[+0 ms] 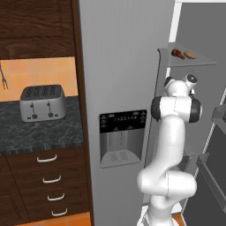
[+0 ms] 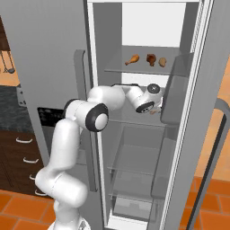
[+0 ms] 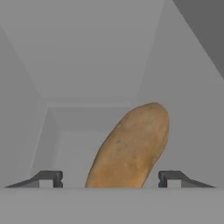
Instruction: Place one sweet potato and one chicken drumstick in each tupperware on the nearby counter, to pack two identical lunches.
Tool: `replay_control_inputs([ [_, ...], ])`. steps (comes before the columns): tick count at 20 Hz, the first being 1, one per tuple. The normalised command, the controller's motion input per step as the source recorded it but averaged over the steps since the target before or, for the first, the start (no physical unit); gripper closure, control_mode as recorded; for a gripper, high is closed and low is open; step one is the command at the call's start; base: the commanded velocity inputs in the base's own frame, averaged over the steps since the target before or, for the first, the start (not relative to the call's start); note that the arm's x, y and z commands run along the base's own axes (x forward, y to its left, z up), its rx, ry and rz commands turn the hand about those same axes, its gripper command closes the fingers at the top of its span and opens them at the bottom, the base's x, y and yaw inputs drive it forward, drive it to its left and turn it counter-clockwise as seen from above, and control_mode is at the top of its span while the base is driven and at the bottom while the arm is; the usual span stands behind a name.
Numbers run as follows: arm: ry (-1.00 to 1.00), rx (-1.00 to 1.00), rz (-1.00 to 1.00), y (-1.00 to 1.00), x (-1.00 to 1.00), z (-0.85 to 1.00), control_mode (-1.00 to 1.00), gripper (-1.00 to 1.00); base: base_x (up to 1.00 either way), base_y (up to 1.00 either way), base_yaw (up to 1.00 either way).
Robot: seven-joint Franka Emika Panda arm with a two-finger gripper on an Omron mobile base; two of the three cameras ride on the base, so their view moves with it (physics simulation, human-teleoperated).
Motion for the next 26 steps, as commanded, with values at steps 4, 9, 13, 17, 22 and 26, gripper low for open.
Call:
replay_control_inputs([
  [4, 0.01, 0.00, 0.00, 0.00, -0.01, 0.00, -1.00, 1.00, 0.00, 0.00, 0.00],
  [9, 0.00, 0.00, 0.00, 0.00, -0.81, -0.01, -1.00, 1.00, 0.00, 0.00, 0.00],
  [13, 0.00, 0.01, 0.00, 0.01, -1.00, 0.18, -1.00, 1.00, 0.00, 0.00, 0.00],
  [17, 0.00, 0.00, 0.00, 0.29, -0.99, 0.68, -1.00, 1.00, 0.00, 0.00, 0.00],
  [22, 0.11, -0.01, 0.00, 0.59, -0.80, 0.77, -1.00, 1.00, 0.00, 0.00, 0.00],
  [26, 0.14, -0.01, -0.12, 0.57, -0.97, 0.37, -1.00, 1.00, 0.00, 0.00, 0.00],
])
